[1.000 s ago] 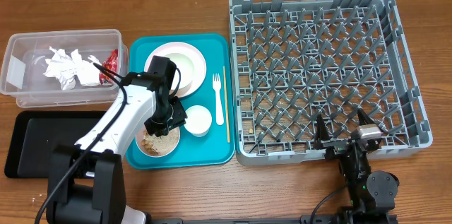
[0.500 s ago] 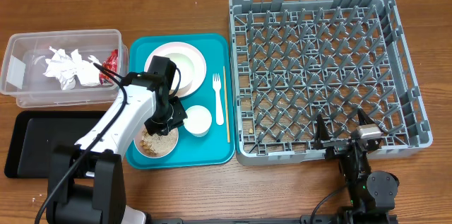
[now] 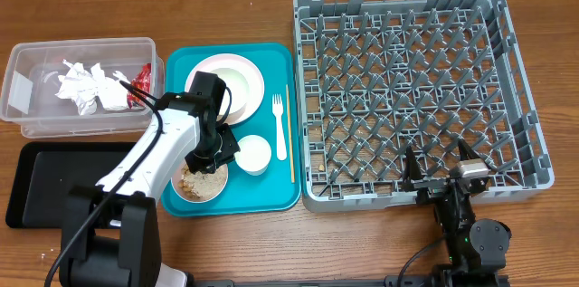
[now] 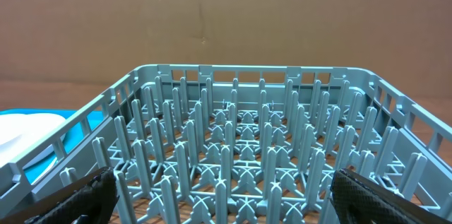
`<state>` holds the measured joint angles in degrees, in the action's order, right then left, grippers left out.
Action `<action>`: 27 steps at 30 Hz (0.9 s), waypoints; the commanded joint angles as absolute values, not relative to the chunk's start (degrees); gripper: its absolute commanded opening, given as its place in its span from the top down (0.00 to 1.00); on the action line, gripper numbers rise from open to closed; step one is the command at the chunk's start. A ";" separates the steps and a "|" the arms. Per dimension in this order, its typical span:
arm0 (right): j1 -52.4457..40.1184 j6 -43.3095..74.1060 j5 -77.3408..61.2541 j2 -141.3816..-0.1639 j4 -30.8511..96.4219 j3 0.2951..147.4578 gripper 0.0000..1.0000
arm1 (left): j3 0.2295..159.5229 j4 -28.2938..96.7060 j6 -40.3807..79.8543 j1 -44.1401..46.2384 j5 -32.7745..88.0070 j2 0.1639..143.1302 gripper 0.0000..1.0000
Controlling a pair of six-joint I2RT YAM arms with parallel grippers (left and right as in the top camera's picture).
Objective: Sort waste into correct bins and load items into the dishwasher
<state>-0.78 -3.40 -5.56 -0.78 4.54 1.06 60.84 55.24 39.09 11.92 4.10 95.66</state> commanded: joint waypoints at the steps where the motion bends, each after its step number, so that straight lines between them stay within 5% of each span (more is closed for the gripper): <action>1: -0.58 -3.22 -5.41 -0.23 4.27 0.45 0.00 | 60.36 55.22 39.86 12.19 2.57 95.59 0.78; 27: -0.58 -3.22 -5.39 -0.23 4.29 0.45 0.00 | 60.36 54.50 39.86 12.19 2.31 95.57 0.71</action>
